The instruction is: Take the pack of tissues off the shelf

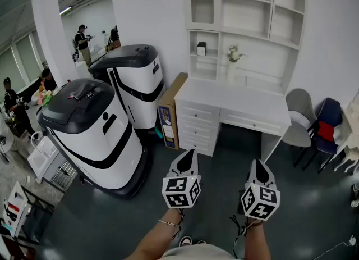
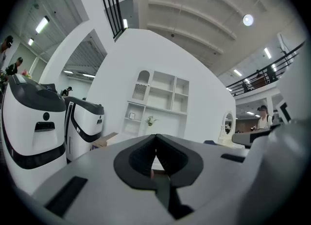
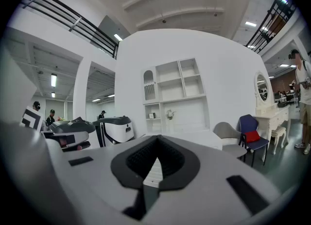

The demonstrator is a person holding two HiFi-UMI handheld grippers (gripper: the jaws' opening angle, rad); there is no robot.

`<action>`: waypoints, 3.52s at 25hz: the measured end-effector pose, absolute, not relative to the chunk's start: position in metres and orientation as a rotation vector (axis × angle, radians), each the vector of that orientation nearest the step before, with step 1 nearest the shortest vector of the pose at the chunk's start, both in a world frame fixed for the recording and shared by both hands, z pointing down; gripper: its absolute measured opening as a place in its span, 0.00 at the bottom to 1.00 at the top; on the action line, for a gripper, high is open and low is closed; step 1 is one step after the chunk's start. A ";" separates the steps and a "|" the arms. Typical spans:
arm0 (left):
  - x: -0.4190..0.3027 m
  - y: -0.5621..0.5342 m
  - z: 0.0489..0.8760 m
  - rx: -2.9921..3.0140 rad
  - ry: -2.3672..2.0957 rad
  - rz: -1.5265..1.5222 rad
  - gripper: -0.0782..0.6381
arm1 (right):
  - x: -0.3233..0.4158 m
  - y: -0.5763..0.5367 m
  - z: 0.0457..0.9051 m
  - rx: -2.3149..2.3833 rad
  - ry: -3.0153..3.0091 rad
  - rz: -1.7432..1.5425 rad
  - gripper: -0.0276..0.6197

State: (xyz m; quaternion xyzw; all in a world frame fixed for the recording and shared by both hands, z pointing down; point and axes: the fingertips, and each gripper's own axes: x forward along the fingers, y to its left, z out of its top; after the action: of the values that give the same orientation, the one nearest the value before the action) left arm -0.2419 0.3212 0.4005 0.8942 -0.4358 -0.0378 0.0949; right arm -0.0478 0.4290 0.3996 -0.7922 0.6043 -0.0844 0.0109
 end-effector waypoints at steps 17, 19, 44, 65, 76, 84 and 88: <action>-0.246 0.328 0.406 2.640 -1.313 -0.081 0.13 | -0.050 0.433 0.410 -2.429 1.888 -0.289 0.05; -0.249 0.326 0.406 2.632 -1.342 -0.072 0.13 | -0.050 0.434 0.412 -2.434 1.883 -0.292 0.05; -0.258 0.289 0.403 2.761 -1.273 -0.027 0.57 | -0.061 0.418 0.424 -2.513 1.836 -0.334 0.05; -0.250 0.227 0.431 2.727 -1.267 0.030 0.57 | -0.034 0.370 0.451 -2.550 1.746 -0.398 0.05; -0.188 0.129 0.413 2.699 -1.340 -0.002 0.57 | 0.037 0.264 0.435 -2.507 1.810 -0.384 0.05; -0.127 0.057 0.409 2.657 -1.390 -0.022 0.57 | 0.108 0.191 0.424 -2.488 1.849 -0.363 0.05; -0.098 0.029 0.409 2.655 -1.399 -0.019 0.57 | 0.138 0.163 0.426 -2.471 1.865 -0.367 0.05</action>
State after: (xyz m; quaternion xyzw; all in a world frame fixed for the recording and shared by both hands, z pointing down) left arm -0.0978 0.0289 0.4088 0.8824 -0.4652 -0.0064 0.0703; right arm 0.1381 0.1632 0.4256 -0.7925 0.5984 -0.1176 0.0121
